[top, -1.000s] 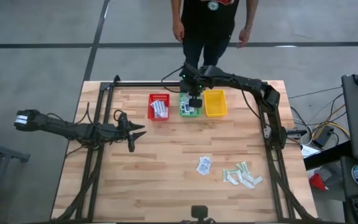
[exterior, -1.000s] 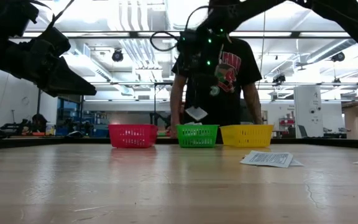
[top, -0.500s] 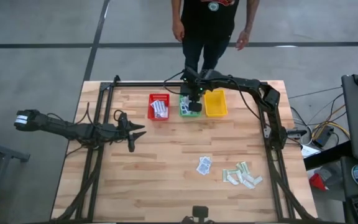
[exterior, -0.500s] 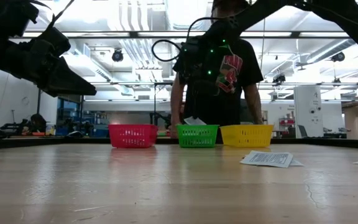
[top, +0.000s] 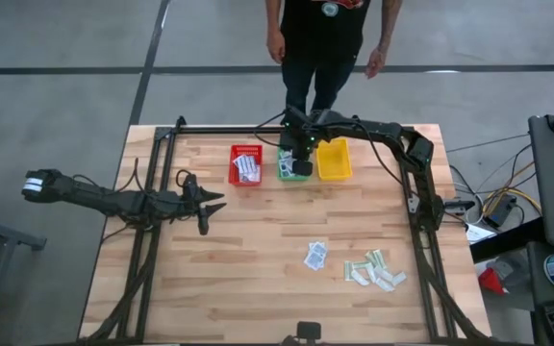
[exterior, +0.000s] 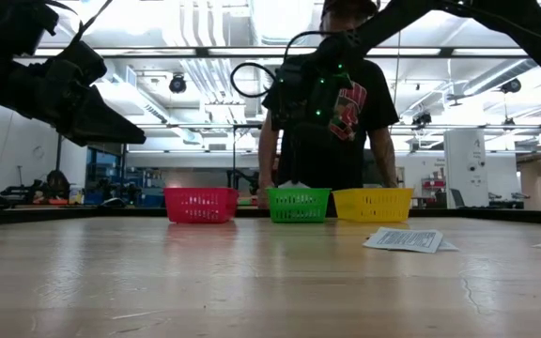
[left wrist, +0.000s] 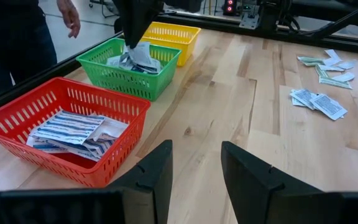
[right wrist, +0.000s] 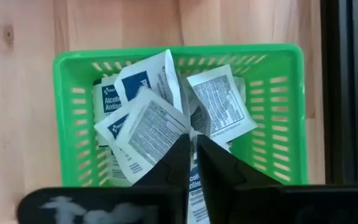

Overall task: Pick & Place First Aid Supplies
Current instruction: Put the alcohol pad into the green basket

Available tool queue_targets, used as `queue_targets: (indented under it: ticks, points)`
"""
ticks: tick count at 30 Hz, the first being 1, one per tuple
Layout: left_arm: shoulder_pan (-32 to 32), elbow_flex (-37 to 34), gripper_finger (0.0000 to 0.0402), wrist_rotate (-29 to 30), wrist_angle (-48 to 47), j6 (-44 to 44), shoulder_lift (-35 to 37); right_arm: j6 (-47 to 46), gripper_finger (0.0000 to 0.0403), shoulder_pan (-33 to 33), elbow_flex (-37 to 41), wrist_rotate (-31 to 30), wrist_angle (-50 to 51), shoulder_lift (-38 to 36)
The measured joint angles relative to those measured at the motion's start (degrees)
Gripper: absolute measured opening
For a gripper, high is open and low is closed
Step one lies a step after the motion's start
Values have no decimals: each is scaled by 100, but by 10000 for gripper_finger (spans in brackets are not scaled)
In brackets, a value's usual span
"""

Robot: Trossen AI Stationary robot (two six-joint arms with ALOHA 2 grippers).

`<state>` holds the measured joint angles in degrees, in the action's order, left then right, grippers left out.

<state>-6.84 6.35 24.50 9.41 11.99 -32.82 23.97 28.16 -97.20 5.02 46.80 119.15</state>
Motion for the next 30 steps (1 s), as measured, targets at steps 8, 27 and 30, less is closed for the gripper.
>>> queue_targets:
  ticks: [8,27,30]
  points:
    - [0,0,133,1,0,0,0,-82,115,-2,-148,0,16,0]
    - [-1,-1,133,1,0,0,-2,-238,153,-321,-2201,412,2827,-61]
    - [1,-2,133,19,0,0,-2,-121,147,-530,-2331,986,3363,-187]
